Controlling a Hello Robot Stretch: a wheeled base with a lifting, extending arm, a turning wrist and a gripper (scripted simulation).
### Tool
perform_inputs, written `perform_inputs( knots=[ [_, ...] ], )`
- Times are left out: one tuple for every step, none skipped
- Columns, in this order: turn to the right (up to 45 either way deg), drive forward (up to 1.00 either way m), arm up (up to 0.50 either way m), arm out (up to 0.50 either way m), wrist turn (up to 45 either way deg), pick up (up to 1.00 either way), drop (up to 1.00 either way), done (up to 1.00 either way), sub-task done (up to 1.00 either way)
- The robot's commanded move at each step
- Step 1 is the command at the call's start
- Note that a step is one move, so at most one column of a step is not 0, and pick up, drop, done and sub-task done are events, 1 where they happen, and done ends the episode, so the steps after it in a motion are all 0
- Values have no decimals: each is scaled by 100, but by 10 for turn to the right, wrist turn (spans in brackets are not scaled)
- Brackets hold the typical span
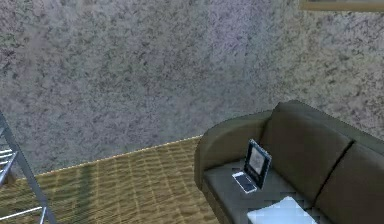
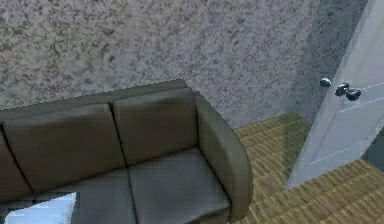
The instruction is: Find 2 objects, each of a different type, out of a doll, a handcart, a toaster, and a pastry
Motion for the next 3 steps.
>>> perform_inputs(
  knots=[
    [-450, 0, 0, 0, 0, 0, 0, 0, 0],
    [-180, 0, 0, 0, 0, 0, 0, 0, 0],
    [0, 0, 0, 0, 0, 0, 0, 100, 0]
  ],
)
